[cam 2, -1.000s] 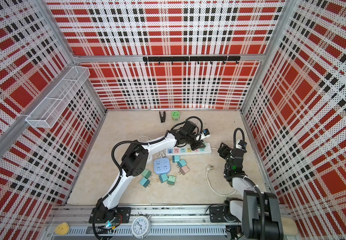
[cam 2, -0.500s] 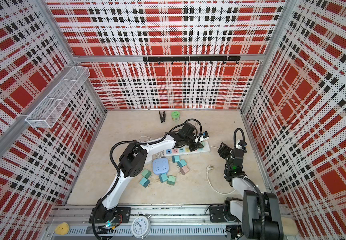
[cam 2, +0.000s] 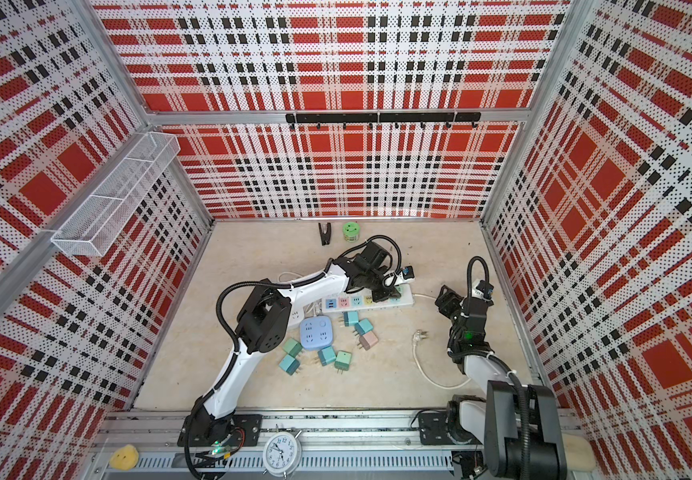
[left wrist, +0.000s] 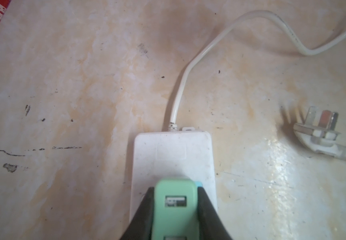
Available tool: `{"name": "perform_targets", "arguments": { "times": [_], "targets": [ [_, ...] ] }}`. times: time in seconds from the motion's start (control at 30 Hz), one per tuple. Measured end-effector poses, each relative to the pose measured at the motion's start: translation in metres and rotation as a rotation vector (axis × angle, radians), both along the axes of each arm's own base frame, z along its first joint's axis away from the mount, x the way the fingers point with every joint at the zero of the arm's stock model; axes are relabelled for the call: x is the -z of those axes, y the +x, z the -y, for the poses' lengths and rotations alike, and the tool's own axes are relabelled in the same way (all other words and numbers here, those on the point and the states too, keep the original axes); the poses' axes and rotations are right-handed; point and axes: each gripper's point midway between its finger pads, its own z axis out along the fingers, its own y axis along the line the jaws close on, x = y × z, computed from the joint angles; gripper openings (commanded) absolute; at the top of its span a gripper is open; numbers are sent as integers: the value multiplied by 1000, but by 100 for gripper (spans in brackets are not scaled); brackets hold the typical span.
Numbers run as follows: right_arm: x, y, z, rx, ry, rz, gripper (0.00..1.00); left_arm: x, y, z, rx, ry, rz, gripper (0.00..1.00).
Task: Insert the plug
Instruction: 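Align the mint adapter above the end socket with the left gripper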
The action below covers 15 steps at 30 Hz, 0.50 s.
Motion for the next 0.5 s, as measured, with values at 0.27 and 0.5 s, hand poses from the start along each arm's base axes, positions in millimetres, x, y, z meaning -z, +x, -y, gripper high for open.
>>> {"name": "perform_targets", "arguments": {
  "times": [0.27,0.5],
  "targets": [
    [0,0,0,0,0,2,77,3,1,-1,-2,39,-19,0],
    [-2,-1,0,0,0,6,77,6,-2,-3,-18,76,4,5]
  ]
}}
